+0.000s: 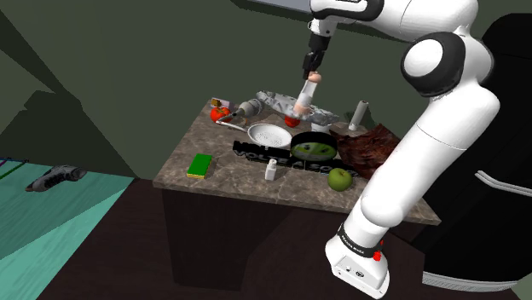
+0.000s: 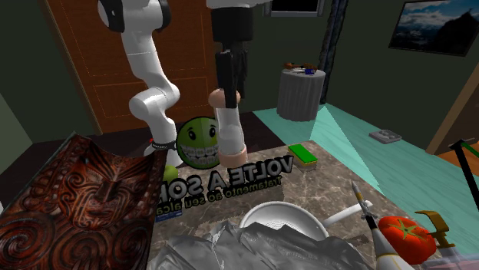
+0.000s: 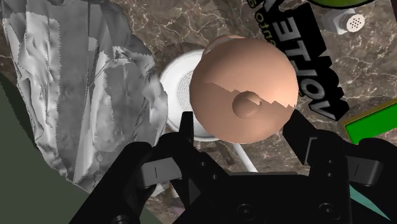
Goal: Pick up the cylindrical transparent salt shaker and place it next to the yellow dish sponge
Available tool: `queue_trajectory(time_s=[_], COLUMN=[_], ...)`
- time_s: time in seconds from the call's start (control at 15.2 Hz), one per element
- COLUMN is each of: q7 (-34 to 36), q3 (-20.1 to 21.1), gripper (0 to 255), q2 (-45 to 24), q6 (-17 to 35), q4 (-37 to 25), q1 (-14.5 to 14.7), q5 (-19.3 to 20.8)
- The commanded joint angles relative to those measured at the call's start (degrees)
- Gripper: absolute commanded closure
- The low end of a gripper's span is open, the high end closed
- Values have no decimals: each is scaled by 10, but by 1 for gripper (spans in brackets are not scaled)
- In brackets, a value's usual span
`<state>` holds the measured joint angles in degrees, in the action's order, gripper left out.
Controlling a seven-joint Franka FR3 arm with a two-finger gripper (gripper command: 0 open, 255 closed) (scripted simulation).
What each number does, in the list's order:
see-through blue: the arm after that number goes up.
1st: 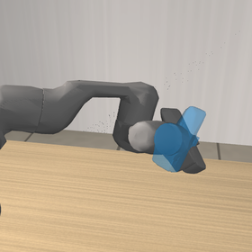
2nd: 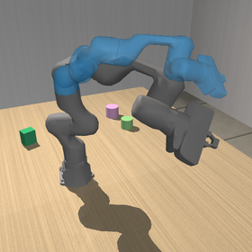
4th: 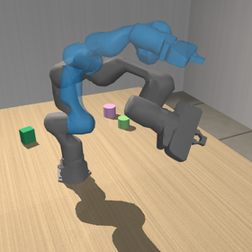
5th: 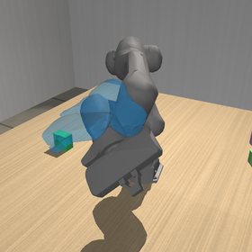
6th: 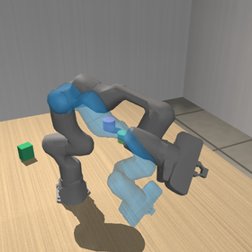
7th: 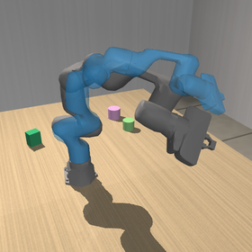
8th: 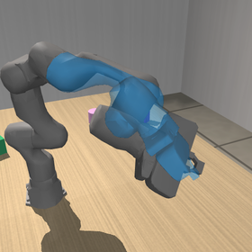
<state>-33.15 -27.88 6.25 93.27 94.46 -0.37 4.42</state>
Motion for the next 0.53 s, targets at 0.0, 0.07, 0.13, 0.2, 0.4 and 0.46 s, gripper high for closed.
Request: queue_trajectory(time_s=[0.0, 0.07, 0.13, 0.2, 0.4, 0.46], q7=[24, 37, 50, 62, 97, 109], q3=[13, 20, 27, 33, 52, 58], gripper=[255, 255, 255, 255, 255, 255], q2=[-2, -4, -6, -9, -22, -27], q6=[11, 16, 21, 26, 40, 45], q4=[10, 15, 18, 21, 26, 26], q1=[10, 15, 21, 26, 42, 48], q5=[0, -1, -1, -2, -6, -8])
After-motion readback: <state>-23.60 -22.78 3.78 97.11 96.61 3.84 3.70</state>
